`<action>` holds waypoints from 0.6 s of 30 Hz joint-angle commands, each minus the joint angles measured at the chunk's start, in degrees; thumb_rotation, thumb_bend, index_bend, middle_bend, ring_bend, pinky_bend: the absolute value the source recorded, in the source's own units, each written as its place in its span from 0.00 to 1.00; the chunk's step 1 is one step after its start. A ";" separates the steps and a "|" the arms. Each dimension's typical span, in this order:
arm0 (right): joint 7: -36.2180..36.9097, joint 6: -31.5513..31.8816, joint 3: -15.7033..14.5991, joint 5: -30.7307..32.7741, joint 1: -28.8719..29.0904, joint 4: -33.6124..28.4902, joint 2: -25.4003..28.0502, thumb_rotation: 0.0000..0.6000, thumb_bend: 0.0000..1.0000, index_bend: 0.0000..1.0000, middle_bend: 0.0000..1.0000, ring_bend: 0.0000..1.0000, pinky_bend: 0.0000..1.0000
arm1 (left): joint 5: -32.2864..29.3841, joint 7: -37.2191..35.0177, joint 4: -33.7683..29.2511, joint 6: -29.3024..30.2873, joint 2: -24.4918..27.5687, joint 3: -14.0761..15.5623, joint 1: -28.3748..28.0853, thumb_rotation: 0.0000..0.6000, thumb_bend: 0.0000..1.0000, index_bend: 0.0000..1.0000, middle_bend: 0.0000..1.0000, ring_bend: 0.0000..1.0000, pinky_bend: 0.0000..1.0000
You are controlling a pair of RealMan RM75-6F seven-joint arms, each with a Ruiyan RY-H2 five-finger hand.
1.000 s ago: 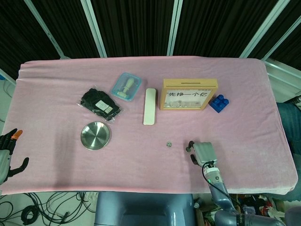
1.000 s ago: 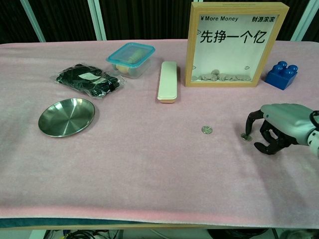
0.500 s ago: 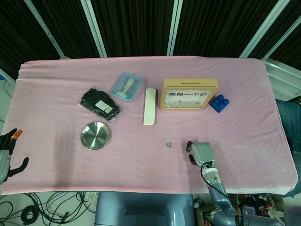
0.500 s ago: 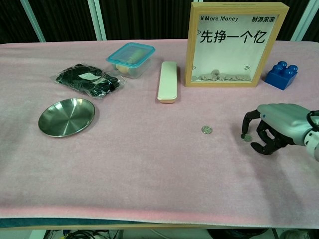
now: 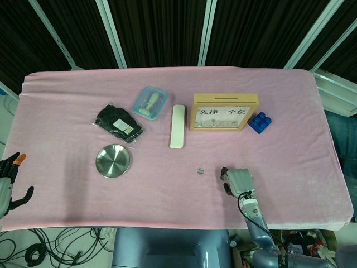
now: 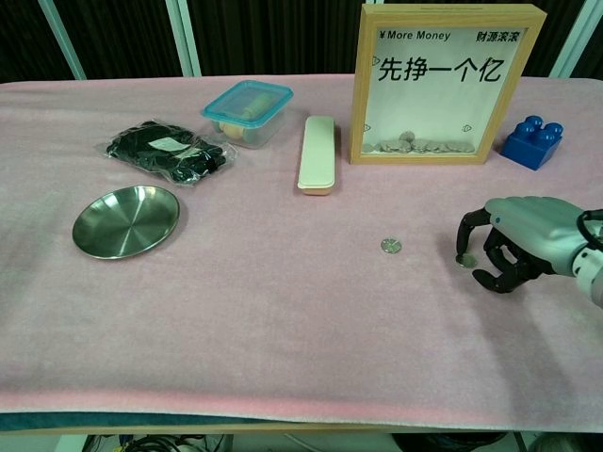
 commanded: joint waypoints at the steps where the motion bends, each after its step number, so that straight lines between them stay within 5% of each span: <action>1: -0.01 -0.16 -0.10 0.02 -0.01 0.12 -0.03 1.00 0.35 0.40 0.81 0.87 0.92 | -0.02 0.04 0.01 -0.01 -0.01 0.01 0.00 1.00 0.37 0.05 0.00 0.00 0.00; 18: 0.51 -0.86 0.11 0.44 0.04 1.49 -0.90 1.00 0.35 0.43 0.81 0.88 0.92 | -0.18 0.06 -0.08 -0.07 0.06 -0.02 0.03 1.00 0.37 0.05 0.00 0.00 0.00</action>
